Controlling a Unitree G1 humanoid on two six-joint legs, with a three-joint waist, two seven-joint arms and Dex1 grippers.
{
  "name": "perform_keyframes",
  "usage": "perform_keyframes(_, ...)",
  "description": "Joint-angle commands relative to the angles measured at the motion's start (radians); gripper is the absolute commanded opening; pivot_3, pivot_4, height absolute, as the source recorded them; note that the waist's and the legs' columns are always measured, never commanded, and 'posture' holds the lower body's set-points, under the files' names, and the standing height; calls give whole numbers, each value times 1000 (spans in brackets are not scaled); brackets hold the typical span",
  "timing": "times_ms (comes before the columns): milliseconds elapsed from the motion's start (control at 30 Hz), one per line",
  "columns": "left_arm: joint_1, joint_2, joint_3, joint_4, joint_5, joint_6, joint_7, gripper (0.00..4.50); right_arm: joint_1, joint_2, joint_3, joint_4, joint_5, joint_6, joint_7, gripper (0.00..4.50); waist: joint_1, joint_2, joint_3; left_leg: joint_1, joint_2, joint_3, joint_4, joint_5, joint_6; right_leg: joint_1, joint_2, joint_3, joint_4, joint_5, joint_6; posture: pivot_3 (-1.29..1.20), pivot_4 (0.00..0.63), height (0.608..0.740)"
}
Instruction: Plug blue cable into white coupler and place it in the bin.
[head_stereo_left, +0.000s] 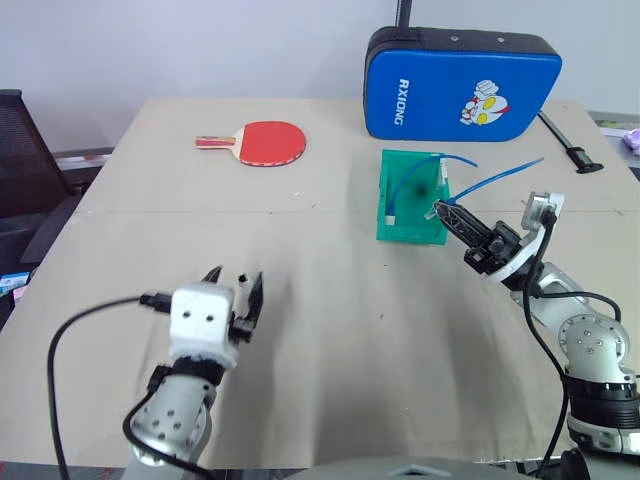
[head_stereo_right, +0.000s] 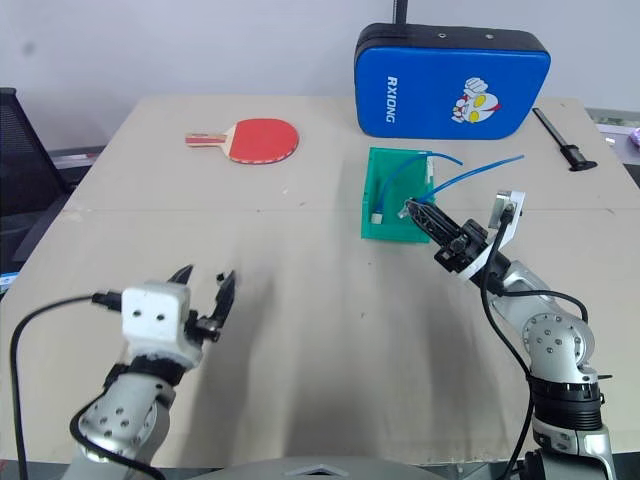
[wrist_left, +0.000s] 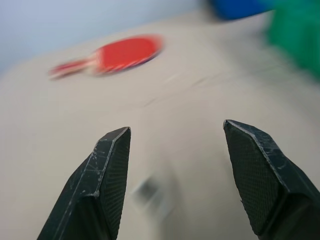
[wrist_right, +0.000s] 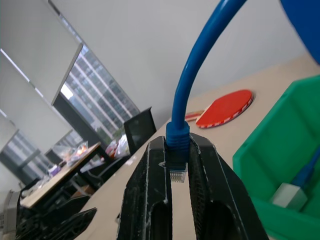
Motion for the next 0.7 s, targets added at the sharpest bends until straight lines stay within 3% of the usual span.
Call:
perform_keyframes(33, 33, -90, -6, 53, 39, -47, 83, 3012, -19, -5, -9, -17, -6, 9, 24, 0, -2, 0, 0, 0, 0, 0, 0, 0, 0, 0, 0, 0, 0, 0, 0, 0, 150, 740)
perform_keyframes(300, -100, -151, -69, 260, 38, -88, 60, 3012, -26, 11, -7, -60, -3, 25, 10, 0, -4, 0, 0, -1, 0, -2, 0, 0, 0, 0, 7, -3, 0, 2, 4, 0, 150, 740)
perform_keyframes(700, -253, -191, -23, 449, 55, -145, 118, 3012, -1, 35, 20, -153, 20, 58, -4, 0, -4, 0, 0, -1, 1, -3, 0, 0, 0, 0, 3, -4, 0, 2, 4, 0, 150, 740)
